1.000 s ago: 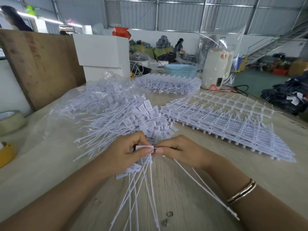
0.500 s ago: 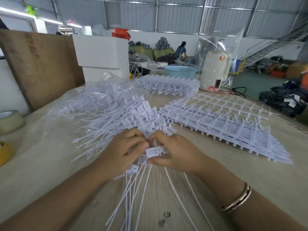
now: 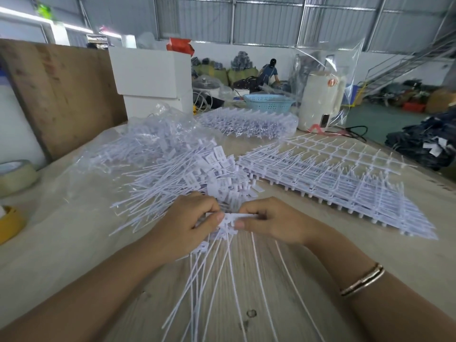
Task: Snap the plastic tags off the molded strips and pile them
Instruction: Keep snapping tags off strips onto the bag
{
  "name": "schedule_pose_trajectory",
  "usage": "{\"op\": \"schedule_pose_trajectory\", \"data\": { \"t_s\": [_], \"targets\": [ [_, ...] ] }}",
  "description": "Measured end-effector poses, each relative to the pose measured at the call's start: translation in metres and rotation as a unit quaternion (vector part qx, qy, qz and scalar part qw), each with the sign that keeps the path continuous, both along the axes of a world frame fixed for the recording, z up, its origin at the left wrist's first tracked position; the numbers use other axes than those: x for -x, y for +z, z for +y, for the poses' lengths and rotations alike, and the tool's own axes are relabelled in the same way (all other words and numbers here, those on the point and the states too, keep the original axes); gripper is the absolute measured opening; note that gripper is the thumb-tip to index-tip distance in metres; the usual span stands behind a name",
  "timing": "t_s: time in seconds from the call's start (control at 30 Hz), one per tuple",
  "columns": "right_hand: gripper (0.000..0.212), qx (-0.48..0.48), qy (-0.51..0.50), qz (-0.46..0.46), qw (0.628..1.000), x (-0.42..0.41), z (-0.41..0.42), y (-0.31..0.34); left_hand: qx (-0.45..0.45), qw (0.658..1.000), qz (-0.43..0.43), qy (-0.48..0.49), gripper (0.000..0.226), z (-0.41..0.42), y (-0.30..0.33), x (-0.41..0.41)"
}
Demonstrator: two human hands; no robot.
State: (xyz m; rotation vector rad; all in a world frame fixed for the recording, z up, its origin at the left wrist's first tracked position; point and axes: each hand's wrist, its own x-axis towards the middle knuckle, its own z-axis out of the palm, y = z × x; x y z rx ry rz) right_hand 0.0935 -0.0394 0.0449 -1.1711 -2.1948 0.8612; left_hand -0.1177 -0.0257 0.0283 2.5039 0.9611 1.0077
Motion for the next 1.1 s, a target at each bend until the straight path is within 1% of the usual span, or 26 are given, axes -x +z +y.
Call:
{"op": "schedule_pose_trajectory", "data": {
  "t_s": [0.13,0.23,0.37,0.43,0.5,0.63,0.7,0.77,0.83,0.87,0.9,0.93,0.97,1.0,1.03,1.07,1.1],
  "targets": [
    [0.018,0.018,0.013,0.042,0.999,0.007,-0.002,-0.006,-0.023,0.999,0.040,-0.009,0.040,0.002,-0.003,0.002],
    [0.021,0.047,0.015,0.059,0.997,0.012,0.000,-0.012,-0.037,0.998,0.054,-0.018,0.040,0.006,-0.006,0.005],
    [0.029,0.139,0.037,0.117,0.983,0.014,0.001,-0.011,-0.053,0.996,0.059,-0.033,0.038,0.007,-0.007,0.004],
    [0.028,0.171,0.051,0.142,0.974,0.012,0.002,-0.009,-0.072,0.995,0.045,-0.042,0.031,0.007,-0.005,0.001],
    [0.028,0.187,0.060,0.164,0.967,0.009,0.004,-0.009,-0.105,0.993,0.028,-0.042,0.029,0.007,-0.002,-0.002],
    [0.029,0.205,0.060,0.194,0.957,0.004,0.009,-0.010,-0.166,0.985,0.017,-0.036,0.036,0.004,0.001,-0.006],
    [0.029,0.220,0.065,0.205,0.951,0.003,0.010,-0.010,-0.161,0.986,0.000,-0.035,0.030,0.004,0.003,-0.008],
    [0.029,0.232,0.077,0.222,0.944,0.002,0.012,-0.011,-0.136,0.990,-0.019,-0.043,0.028,0.001,0.005,-0.010],
    [0.021,0.239,0.069,0.266,0.931,-0.003,0.016,-0.011,-0.115,0.990,-0.041,-0.067,0.028,-0.004,0.005,-0.011],
    [0.015,0.256,0.046,0.314,0.913,-0.007,0.019,-0.011,-0.100,0.990,-0.055,-0.082,0.029,-0.006,0.004,-0.009],
    [0.019,0.270,0.027,0.354,0.895,-0.013,0.022,-0.011,-0.084,0.990,-0.068,-0.093,0.031,-0.008,0.002,-0.005],
    [0.024,0.276,0.013,0.375,0.885,-0.018,0.023,-0.011,-0.070,0.990,-0.076,-0.095,0.033,-0.008,0.002,-0.001],
    [0.025,0.263,0.002,0.362,0.894,-0.021,0.024,-0.014,-0.064,0.991,-0.074,-0.087,0.035,-0.006,0.003,0.002],
    [0.029,0.242,-0.008,0.339,0.909,-0.021,0.025,-0.015,-0.066,0.994,-0.055,-0.071,0.035,-0.005,0.003,0.005],
    [0.036,0.229,-0.015,0.311,0.922,-0.021,0.027,-0.018,-0.076,0.996,-0.015,-0.048,0.035,-0.003,0.003,0.006],
    [0.038,0.224,-0.025,0.295,0.929,-0.017,0.025,-0.018,-0.087,0.995,0.037,-0.027,0.035,-0.003,0.002,0.005],
    [0.032,0.215,-0.009,0.271,0.938,-0.014,0.024,-0.016,-0.098,0.992,0.084,-0.009,0.035,-0.001,0.000,0.003]
  ]
}}
